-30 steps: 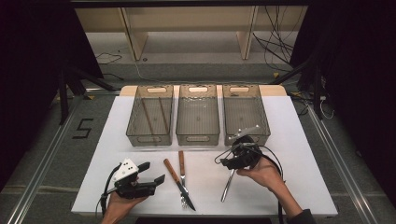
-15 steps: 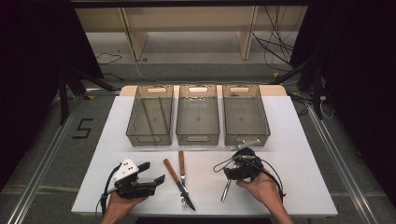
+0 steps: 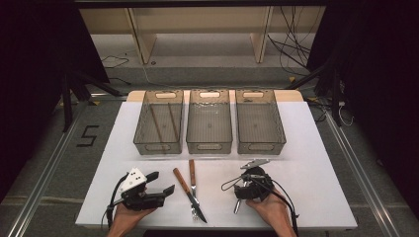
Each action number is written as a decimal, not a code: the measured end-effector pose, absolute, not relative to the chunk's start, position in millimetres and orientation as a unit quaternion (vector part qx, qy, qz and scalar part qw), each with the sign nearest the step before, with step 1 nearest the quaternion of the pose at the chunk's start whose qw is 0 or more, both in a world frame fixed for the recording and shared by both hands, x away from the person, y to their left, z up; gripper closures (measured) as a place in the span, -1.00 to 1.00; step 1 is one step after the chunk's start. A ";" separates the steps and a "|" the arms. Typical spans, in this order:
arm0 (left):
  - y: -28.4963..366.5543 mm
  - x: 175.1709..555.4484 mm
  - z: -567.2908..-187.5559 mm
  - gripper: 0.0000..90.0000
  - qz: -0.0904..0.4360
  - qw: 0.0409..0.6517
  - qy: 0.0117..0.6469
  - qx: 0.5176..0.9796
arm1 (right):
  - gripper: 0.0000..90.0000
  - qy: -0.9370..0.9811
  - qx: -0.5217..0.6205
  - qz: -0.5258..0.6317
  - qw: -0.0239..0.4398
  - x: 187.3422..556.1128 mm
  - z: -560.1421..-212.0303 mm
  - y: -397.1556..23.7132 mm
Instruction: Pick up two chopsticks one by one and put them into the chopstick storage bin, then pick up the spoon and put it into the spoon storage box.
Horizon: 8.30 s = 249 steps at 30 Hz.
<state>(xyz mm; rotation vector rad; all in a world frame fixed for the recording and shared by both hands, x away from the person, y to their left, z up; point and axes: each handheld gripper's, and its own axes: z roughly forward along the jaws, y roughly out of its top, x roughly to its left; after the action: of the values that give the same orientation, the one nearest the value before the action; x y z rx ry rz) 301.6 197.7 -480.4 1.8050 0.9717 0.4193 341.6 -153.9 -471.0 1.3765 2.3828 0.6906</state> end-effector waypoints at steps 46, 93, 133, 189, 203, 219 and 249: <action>195.8 302.2 -480.6 -0.53 0.174 0.497 0.398 0.751 | 0.39 0.824 0.504 0.218 0.138 336.5 -474.5 -167.1; 192.9 300.7 -480.3 -0.53 0.171 0.500 0.392 0.753 | 0.89 0.802 0.543 0.224 0.114 344.6 -467.2 -218.8; 192.6 300.8 -479.9 -0.53 0.173 0.496 0.389 0.757 | 0.86 0.824 0.520 0.201 0.102 349.7 -468.6 -210.8; 197.3 300.3 -479.7 -0.60 0.180 0.517 0.389 0.741 | 1.00 0.788 0.461 0.397 0.092 437.2 -365.1 -124.9; 196.9 299.9 -479.5 -0.61 0.179 0.520 0.386 0.741 | 1.00 0.778 0.483 0.394 0.079 479.0 -362.7 -102.6; 197.4 299.8 -479.0 -0.61 0.177 0.522 0.388 0.738 | 1.00 0.763 0.512 0.388 0.074 516.0 -369.2 -84.2; 197.0 299.3 -478.8 -0.61 0.179 0.526 0.387 0.737 | 1.00 0.761 0.533 0.359 0.088 541.5 -386.7 -55.4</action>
<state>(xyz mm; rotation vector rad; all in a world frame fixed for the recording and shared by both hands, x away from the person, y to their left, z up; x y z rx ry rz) 299.3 197.0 -478.8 1.7617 0.9245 0.4273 541.5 -55.4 -386.7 1.5851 2.2660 1.0679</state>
